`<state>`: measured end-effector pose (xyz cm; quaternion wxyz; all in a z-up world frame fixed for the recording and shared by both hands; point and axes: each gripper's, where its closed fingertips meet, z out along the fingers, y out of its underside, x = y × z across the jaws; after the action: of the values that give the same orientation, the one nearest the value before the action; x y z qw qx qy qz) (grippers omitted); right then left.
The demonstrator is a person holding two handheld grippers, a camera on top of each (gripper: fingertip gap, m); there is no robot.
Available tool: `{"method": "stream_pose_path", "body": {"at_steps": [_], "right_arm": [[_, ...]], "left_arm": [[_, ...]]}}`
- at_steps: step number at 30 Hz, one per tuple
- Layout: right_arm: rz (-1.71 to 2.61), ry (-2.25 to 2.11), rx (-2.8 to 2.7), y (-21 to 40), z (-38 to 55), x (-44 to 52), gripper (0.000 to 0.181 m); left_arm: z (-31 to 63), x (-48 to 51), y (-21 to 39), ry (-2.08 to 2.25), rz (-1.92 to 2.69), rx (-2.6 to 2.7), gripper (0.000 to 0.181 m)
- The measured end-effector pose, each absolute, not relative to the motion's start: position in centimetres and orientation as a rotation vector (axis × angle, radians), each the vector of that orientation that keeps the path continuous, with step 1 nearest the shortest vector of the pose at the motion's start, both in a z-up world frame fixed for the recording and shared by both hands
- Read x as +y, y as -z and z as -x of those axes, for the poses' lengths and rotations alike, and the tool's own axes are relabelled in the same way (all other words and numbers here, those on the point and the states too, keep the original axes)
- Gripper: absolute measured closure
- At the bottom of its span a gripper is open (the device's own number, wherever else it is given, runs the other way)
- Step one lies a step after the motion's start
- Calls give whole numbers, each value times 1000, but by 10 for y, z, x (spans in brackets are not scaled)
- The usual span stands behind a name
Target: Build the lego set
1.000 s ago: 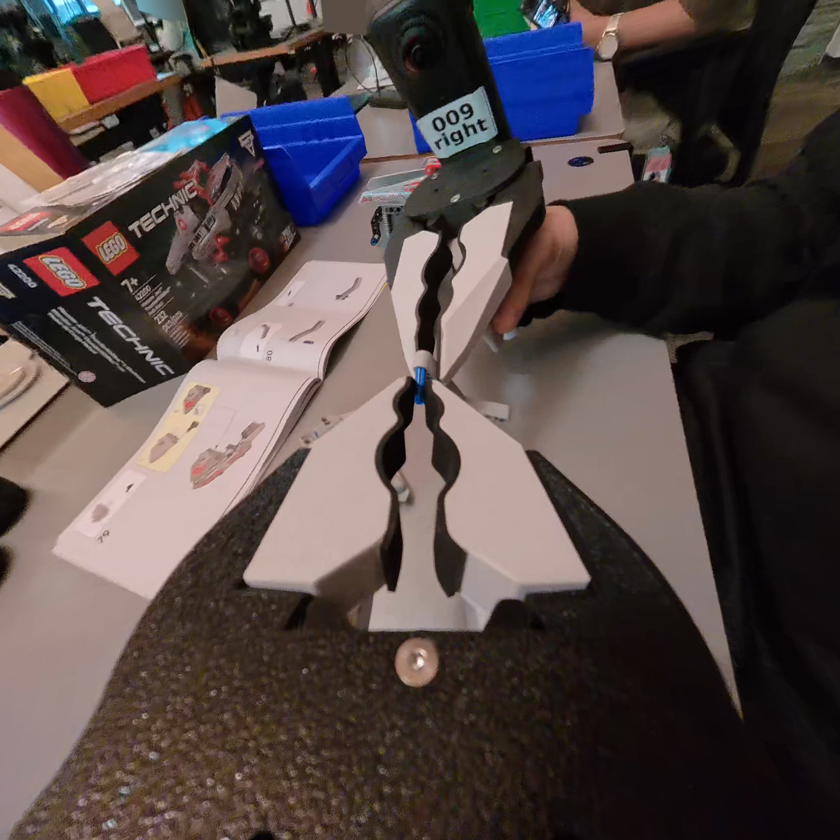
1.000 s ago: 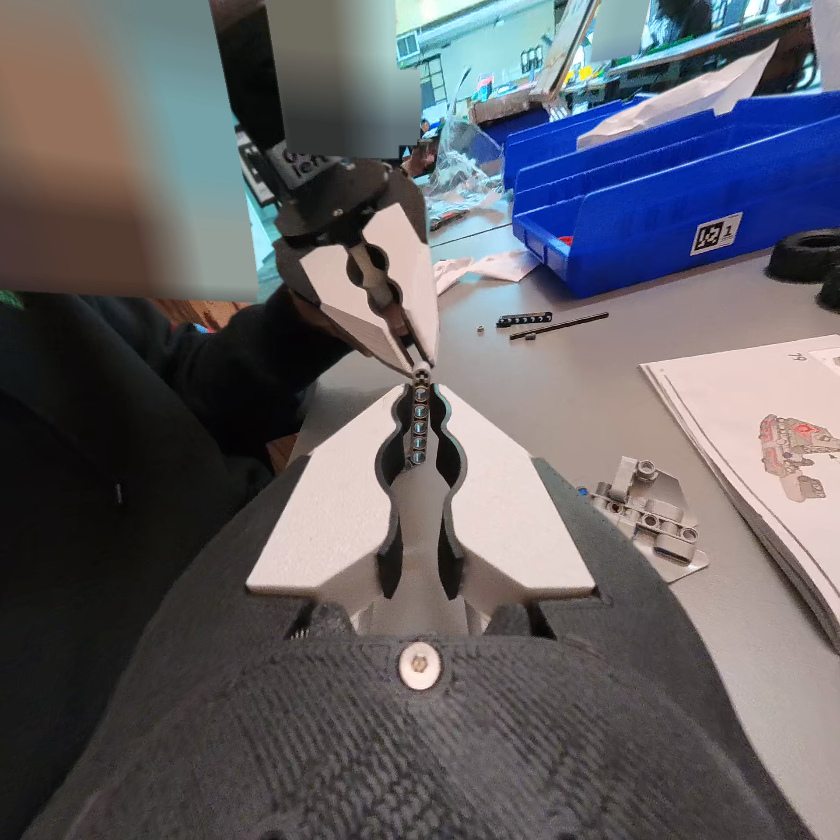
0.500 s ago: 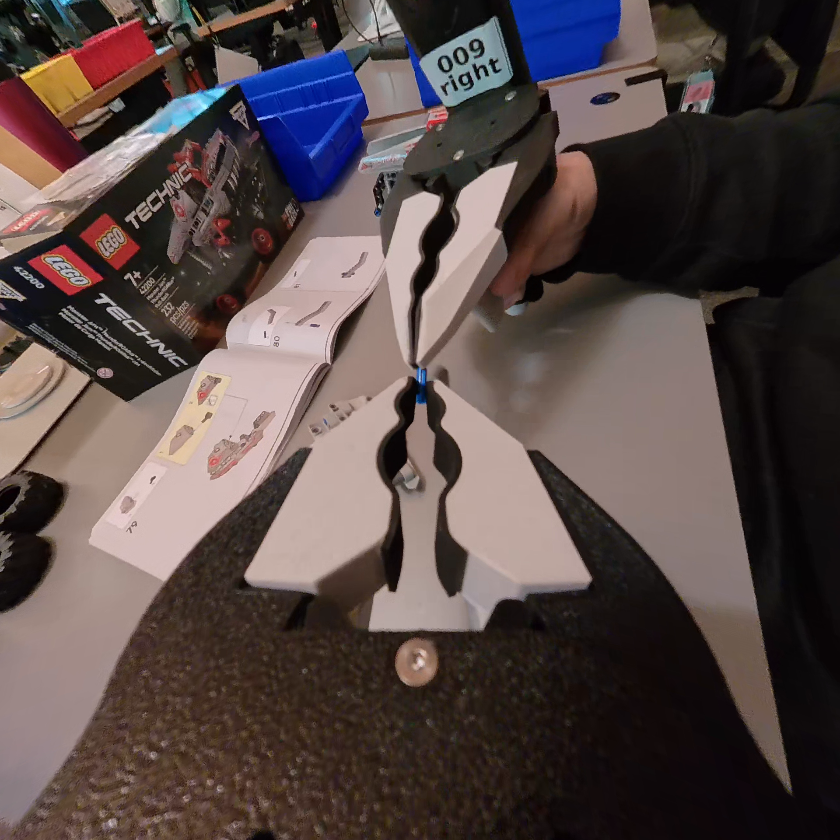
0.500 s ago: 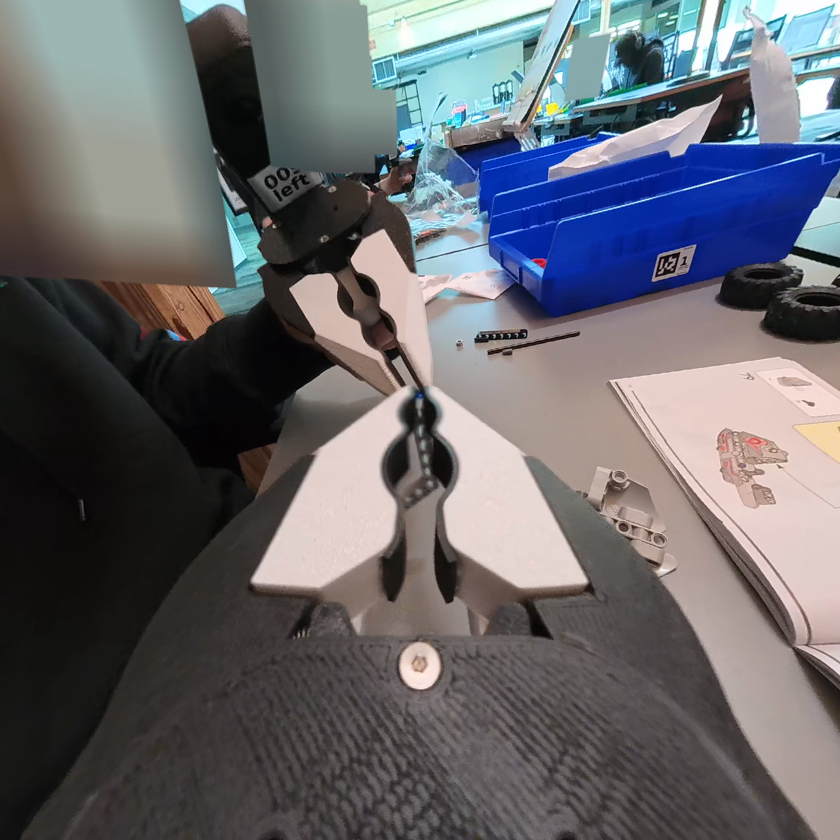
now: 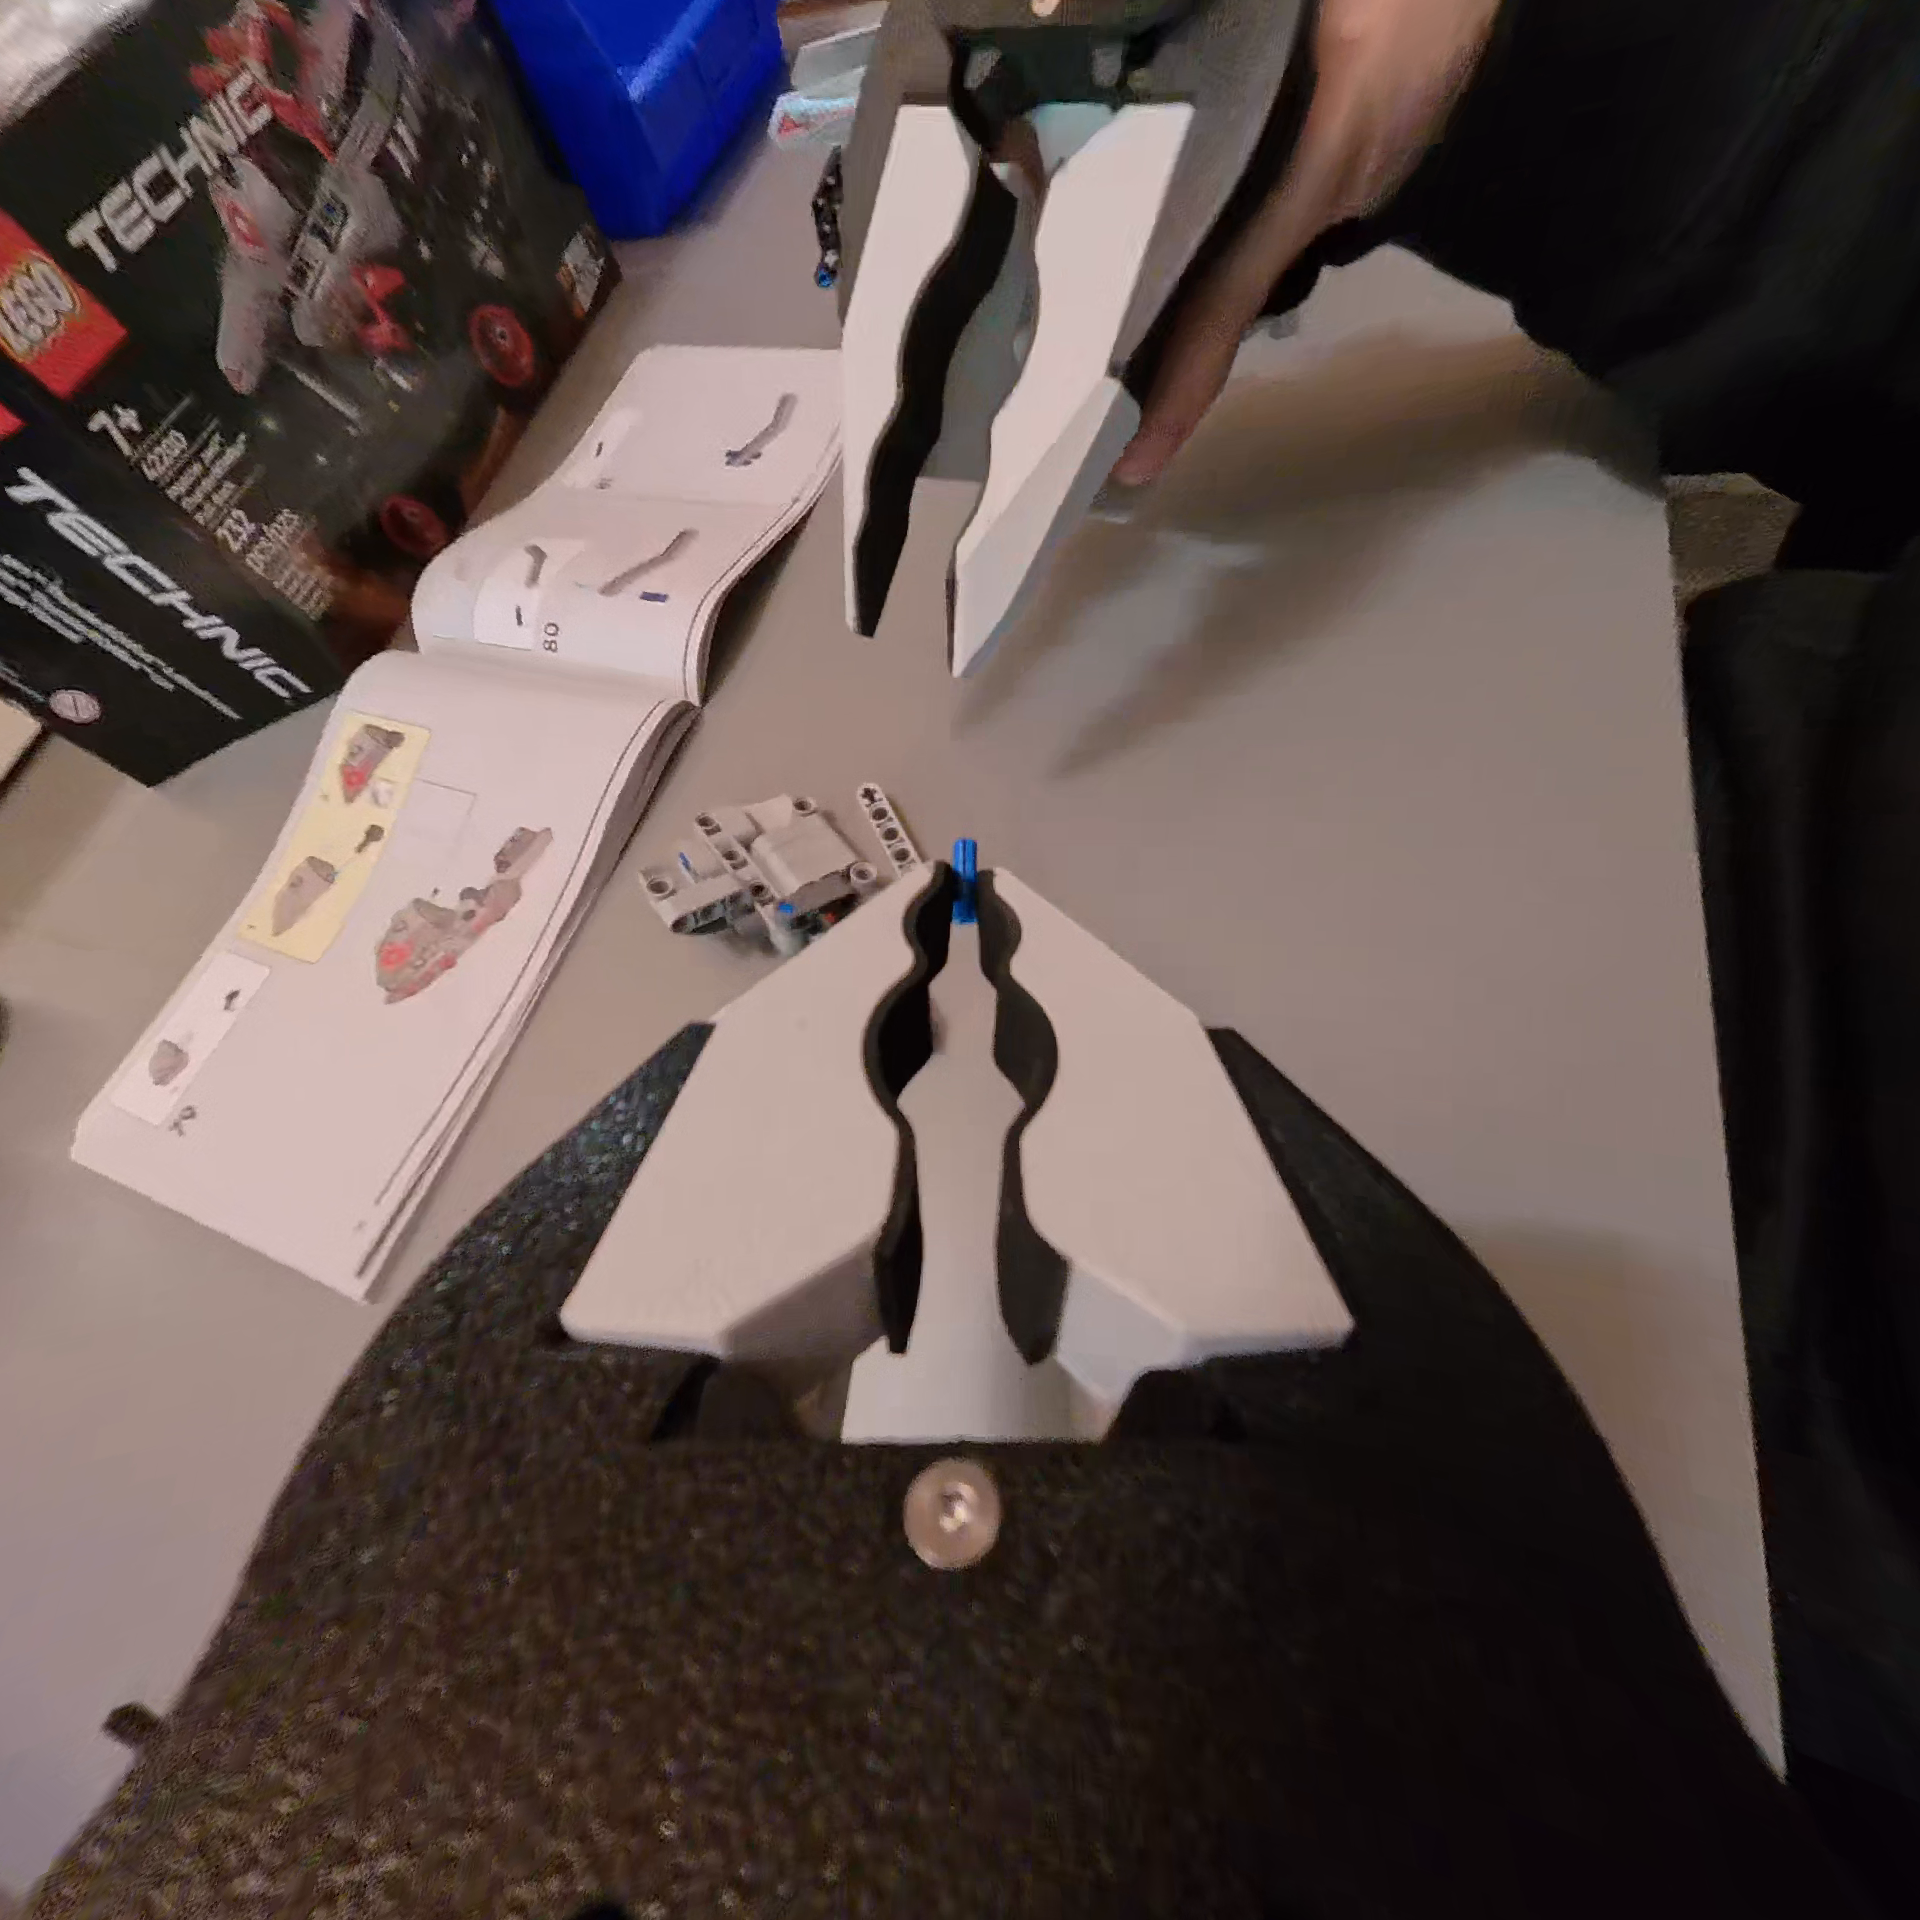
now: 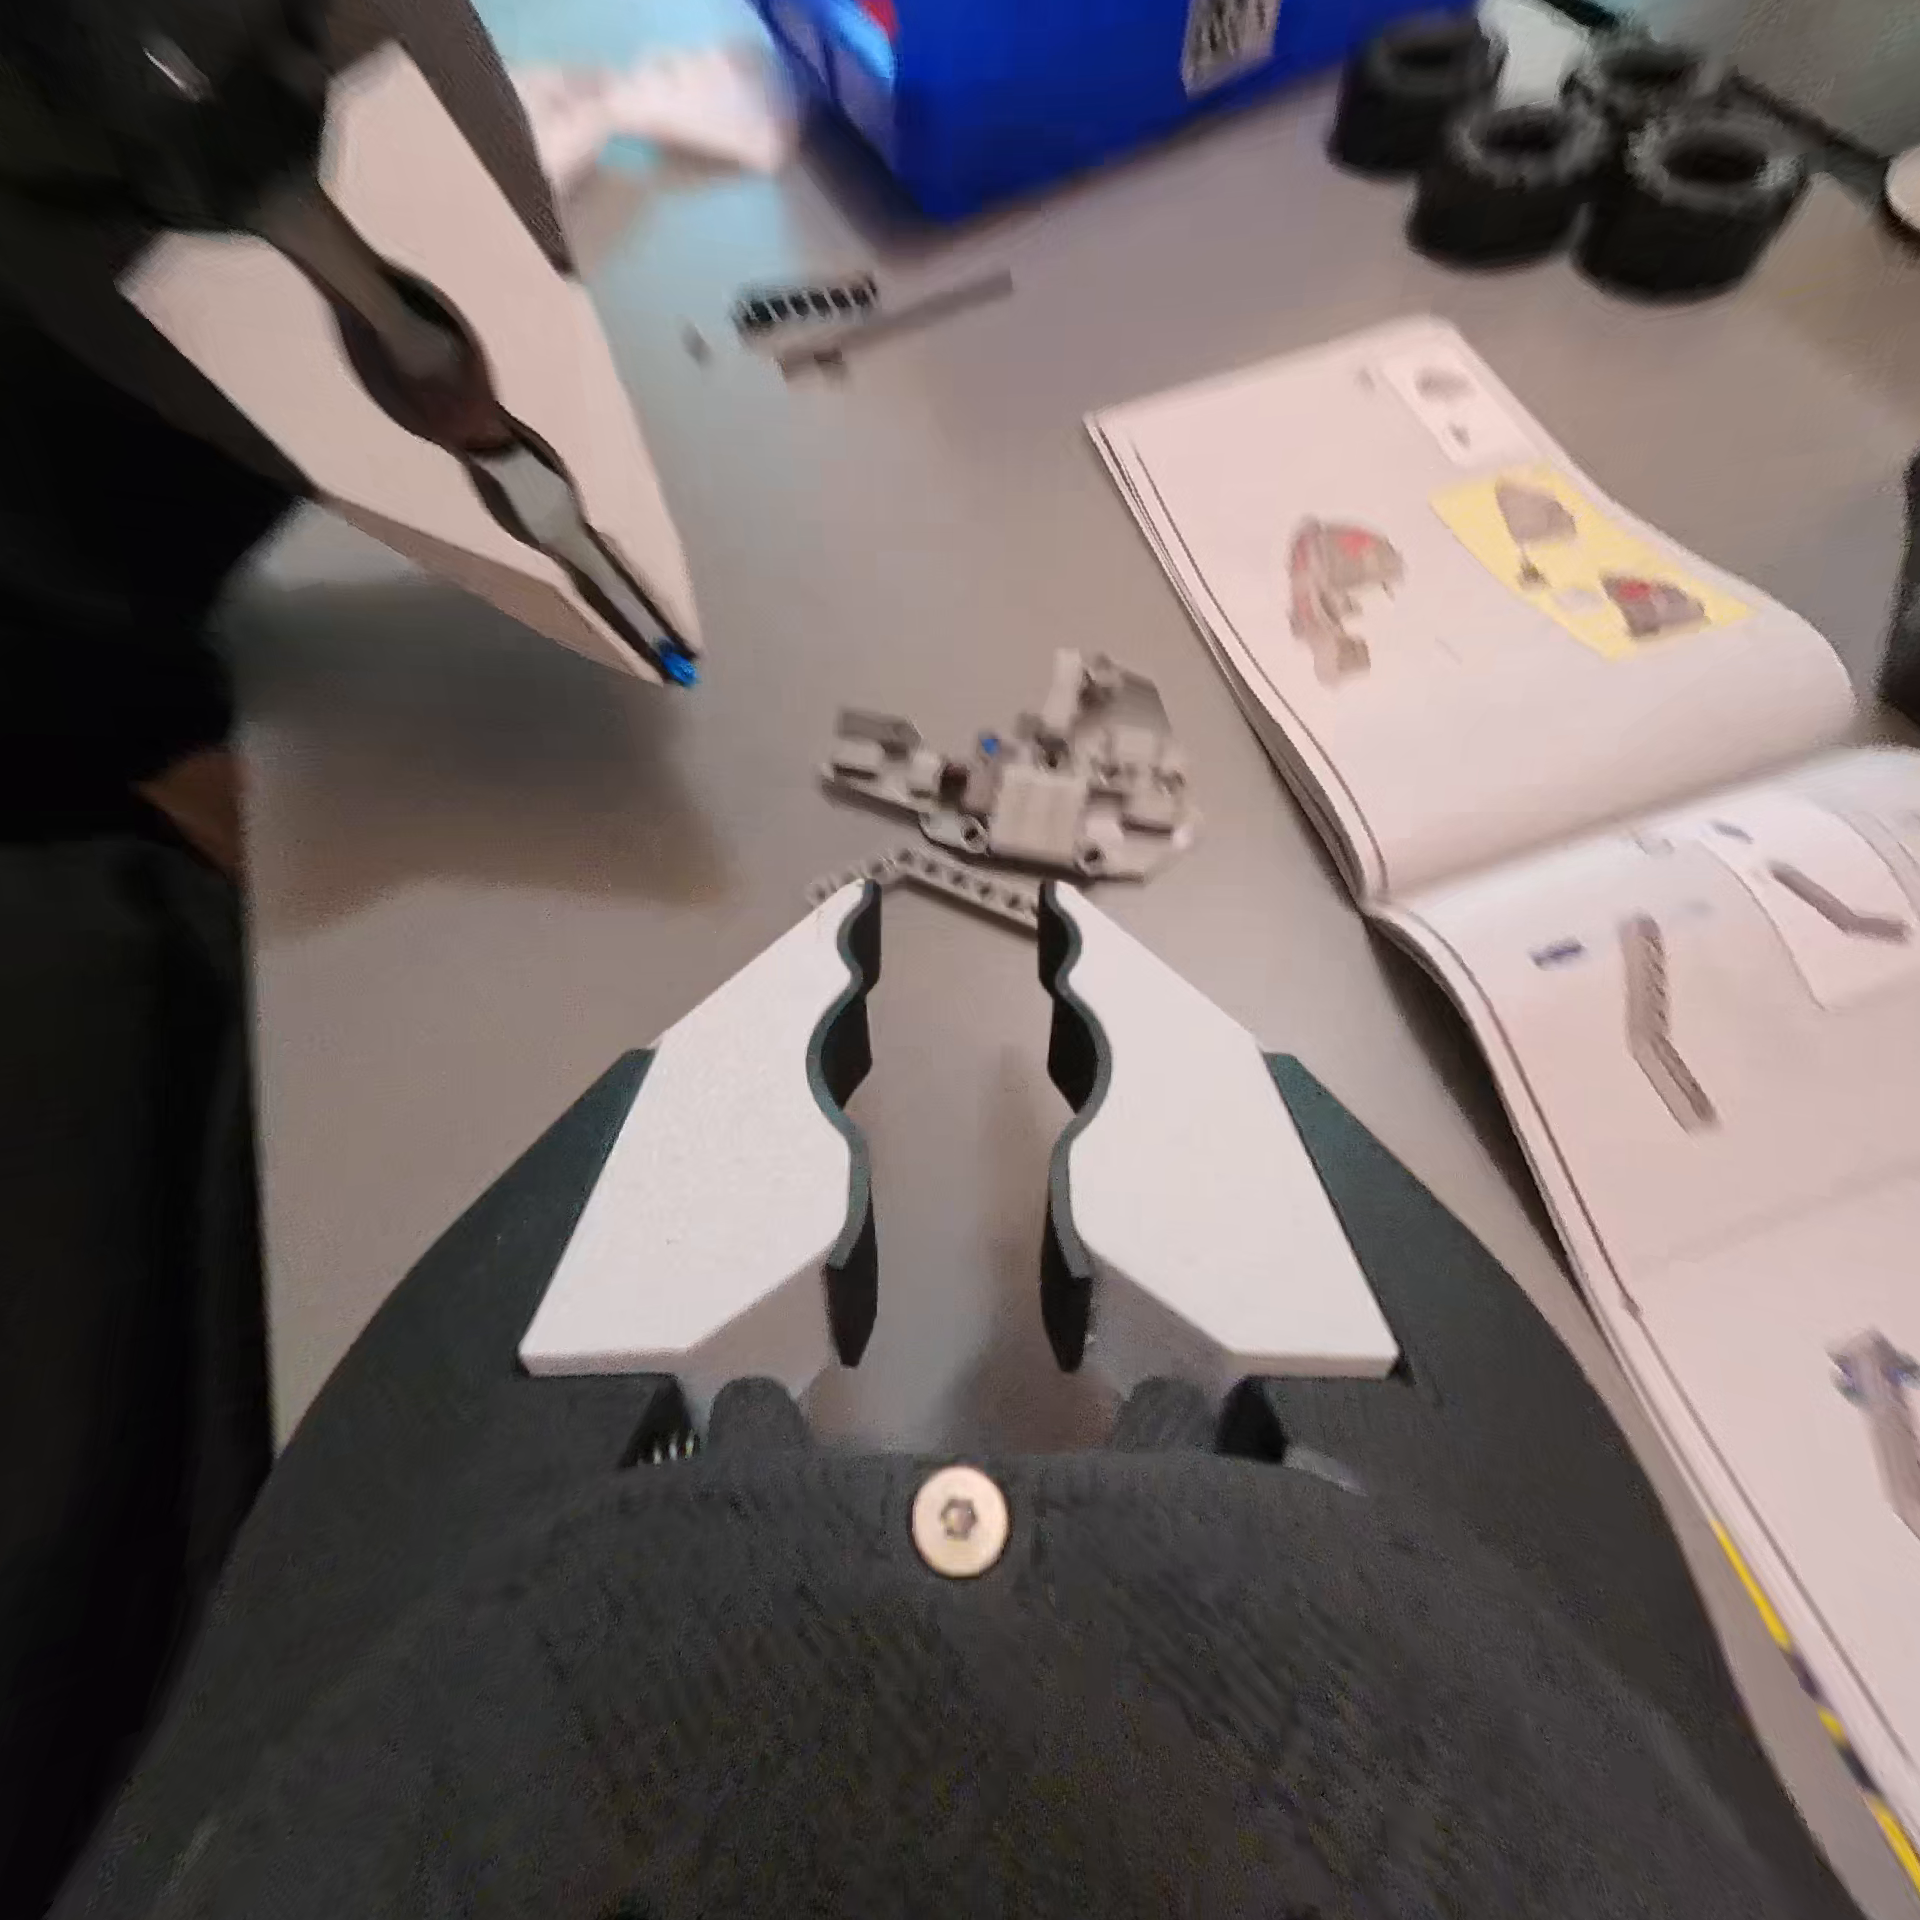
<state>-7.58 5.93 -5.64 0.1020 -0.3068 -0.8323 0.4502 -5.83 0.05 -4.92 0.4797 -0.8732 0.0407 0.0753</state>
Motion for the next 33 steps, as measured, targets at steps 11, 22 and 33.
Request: {"method": "stream_pose_path", "body": {"at_steps": [11, 22, 33], "right_arm": [[949, -1181, -2516, 83, 77, 69, 154], [984, -1308, -2479, 70, 77, 78, 155], [1018, -1369, -2452, 64, 75, 88, 153]], "left_arm": [[38, -7, 113, -27, 2530, 25, 180], [61, 27, 69, -94, 2333, -114, 162], [81, 59, 113, -155, 2657, -8, 177]]}}
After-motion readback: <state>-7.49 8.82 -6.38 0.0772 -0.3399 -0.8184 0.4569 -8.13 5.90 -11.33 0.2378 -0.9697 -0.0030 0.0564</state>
